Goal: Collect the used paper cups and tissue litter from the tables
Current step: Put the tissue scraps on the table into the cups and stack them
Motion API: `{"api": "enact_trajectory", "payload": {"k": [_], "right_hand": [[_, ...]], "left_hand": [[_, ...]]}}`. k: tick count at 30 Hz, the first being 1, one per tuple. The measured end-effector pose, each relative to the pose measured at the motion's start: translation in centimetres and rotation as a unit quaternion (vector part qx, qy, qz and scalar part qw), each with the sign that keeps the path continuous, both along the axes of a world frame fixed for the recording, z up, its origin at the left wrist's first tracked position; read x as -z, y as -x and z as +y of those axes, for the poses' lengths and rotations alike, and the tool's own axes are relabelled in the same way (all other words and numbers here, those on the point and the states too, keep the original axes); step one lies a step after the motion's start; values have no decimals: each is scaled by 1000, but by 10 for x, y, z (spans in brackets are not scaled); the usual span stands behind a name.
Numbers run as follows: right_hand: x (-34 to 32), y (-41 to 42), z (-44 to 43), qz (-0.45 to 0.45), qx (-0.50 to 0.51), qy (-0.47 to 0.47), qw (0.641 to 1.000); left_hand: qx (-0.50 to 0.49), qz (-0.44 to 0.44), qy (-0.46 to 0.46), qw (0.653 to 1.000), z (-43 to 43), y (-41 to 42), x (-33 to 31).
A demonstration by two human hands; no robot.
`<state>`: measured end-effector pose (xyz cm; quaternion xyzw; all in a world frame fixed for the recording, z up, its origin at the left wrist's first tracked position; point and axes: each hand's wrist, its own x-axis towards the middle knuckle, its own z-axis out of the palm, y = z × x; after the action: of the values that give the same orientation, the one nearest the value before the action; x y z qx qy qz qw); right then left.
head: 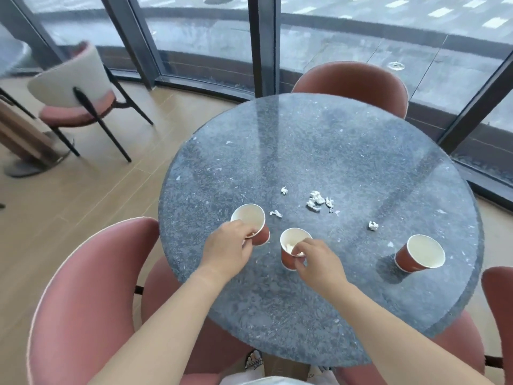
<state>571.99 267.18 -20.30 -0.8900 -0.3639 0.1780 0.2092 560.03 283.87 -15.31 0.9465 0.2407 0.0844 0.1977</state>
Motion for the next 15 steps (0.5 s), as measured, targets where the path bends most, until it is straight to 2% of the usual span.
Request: {"api": "enact_trajectory", "payload": {"k": [4,8,15], "right_hand": [[2,8,11,-4,-18,-6,1000],[3,14,11,-11,-28,-1,1000],[3,12,4,-9,-17,0,1000]], "left_hand": [[-56,-8,-13,998,13,20,-2],[-76,12,-31,997,12,31,6],[-101,-20,-20,994,17,32,10]]}}
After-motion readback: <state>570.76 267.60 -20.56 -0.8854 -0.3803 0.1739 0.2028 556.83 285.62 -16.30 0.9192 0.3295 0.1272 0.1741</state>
